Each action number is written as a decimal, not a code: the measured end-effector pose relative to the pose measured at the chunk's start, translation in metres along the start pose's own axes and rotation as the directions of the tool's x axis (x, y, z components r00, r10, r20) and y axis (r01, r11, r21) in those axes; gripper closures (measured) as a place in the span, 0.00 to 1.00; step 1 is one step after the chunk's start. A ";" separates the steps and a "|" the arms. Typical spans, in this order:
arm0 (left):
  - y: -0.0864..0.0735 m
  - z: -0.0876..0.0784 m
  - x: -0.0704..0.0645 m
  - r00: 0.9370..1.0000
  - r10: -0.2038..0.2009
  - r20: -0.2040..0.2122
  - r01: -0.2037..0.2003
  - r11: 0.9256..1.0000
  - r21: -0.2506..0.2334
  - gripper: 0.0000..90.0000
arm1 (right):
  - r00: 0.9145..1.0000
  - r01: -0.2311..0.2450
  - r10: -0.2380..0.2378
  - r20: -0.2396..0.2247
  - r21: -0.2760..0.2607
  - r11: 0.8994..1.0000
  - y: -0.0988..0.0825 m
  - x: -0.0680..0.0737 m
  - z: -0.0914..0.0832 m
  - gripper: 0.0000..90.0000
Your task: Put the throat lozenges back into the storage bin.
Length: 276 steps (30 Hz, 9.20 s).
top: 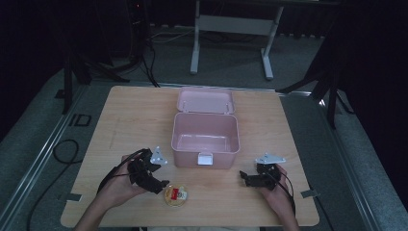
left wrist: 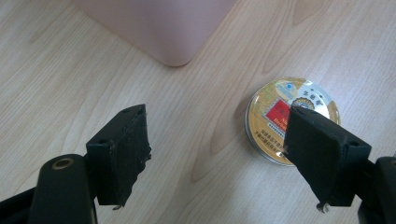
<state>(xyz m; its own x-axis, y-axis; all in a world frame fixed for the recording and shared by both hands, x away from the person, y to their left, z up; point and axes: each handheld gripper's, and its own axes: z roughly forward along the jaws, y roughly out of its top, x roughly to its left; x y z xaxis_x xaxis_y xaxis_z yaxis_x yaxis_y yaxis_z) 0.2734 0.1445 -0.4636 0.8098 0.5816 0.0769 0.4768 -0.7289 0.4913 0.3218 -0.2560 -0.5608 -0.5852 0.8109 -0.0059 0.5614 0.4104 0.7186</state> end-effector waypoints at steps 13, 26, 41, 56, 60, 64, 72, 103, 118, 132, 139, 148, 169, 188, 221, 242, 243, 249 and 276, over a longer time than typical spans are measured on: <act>0.001 0.003 -0.005 0.999 0.027 0.020 -0.028 0.999 0.027 0.25 | 1.000 0.000 0.000 0.000 0.000 1.000 0.000 0.000 0.000 0.15; 0.005 0.006 -0.008 0.998 0.043 0.038 -0.044 0.998 0.035 0.25 | 1.000 0.000 0.000 0.000 0.000 1.000 0.000 0.000 0.000 0.15; 0.009 0.015 -0.015 0.994 0.077 0.075 -0.082 0.994 0.077 0.23 | 1.000 0.000 0.000 0.000 0.000 1.000 0.000 0.000 0.000 0.15; 0.013 0.022 -0.022 0.989 0.111 0.094 -0.120 0.987 0.105 0.20 | 1.000 0.000 0.000 0.000 0.000 1.000 0.000 0.000 0.000 0.15; 0.013 0.025 -0.024 0.987 0.122 0.103 -0.134 0.984 0.116 0.20 | 1.000 0.000 0.000 0.000 0.000 1.000 0.000 0.000 0.000 0.15; 0.014 0.028 -0.025 0.986 0.125 0.106 -0.139 0.982 0.130 0.19 | 1.000 0.000 0.000 0.000 0.000 1.000 0.000 0.000 0.000 0.15; 0.016 0.034 -0.029 0.984 0.136 0.116 -0.153 0.977 0.149 0.18 | 1.000 0.000 0.000 0.000 0.000 1.000 0.000 0.000 0.000 0.15; 0.022 0.054 -0.044 0.968 0.195 0.159 -0.228 0.947 0.227 0.16 | 1.000 0.000 0.000 0.000 0.000 1.000 0.000 0.000 0.000 0.15; 0.023 0.068 -0.049 0.963 0.214 0.167 -0.253 0.928 0.272 0.16 | 1.000 0.000 0.000 0.000 0.000 1.000 0.000 0.000 0.000 0.15; 0.026 0.073 -0.051 0.959 0.232 0.164 -0.274 0.907 0.319 0.22 | 1.000 0.000 0.000 0.000 0.000 1.000 0.000 0.000 0.000 0.15; 0.027 0.074 -0.052 0.957 0.241 0.160 -0.282 0.901 0.330 0.23 | 1.000 0.000 0.000 0.000 0.000 1.000 0.000 0.000 0.000 0.15; 0.028 0.067 -0.045 0.964 0.217 0.156 -0.259 0.906 0.335 0.23 | 1.000 0.000 0.000 0.000 0.000 1.000 0.000 0.000 0.000 0.15; 0.034 0.044 -0.032 0.972 0.187 0.140 -0.223 0.920 0.321 0.23 | 1.000 0.000 0.000 0.000 0.000 1.000 0.000 0.000 0.000 0.15; 0.044 0.018 -0.017 0.979 0.159 0.124 -0.190 0.936 0.298 0.23 | 1.000 0.000 0.000 0.000 0.000 1.000 0.000 0.000 0.000 0.15; 0.065 -0.024 0.006 0.986 0.143 0.087 -0.161 0.955 0.250 0.23 | 1.000 -0.001 0.001 0.000 0.000 1.000 0.000 0.000 0.000 0.15; 0.086 -0.048 0.024 0.989 0.141 0.044 -0.147 0.964 0.221 0.23 | 1.000 -0.002 0.002 -0.001 0.001 1.000 0.000 0.000 0.000 0.15; 0.087 -0.048 0.024 0.990 0.137 0.043 -0.143 0.965 0.218 0.23 | 1.000 -0.002 0.002 -0.001 0.001 1.000 0.000 0.000 0.000 0.15; 0.094 -0.050 0.029 0.990 0.135 0.036 -0.140 0.965 0.223 0.23 | 1.000 0.000 0.000 -0.003 0.001 1.000 0.000 0.000 0.000 0.15; 0.126 -0.037 0.048 0.994 0.109 0.018 -0.111 0.966 0.234 0.23 | 1.000 0.003 -0.003 -0.006 0.003 1.000 0.001 0.000 0.001 0.15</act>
<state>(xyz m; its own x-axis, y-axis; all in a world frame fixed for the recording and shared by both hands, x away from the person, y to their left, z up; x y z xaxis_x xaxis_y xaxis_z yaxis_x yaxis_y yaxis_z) 0.3600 0.0942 -0.3654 0.8631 0.4918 0.1147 0.4511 -0.8530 0.2626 0.3228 -0.2557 -0.5605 -0.5902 0.8073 -0.0036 0.5615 0.4137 0.7167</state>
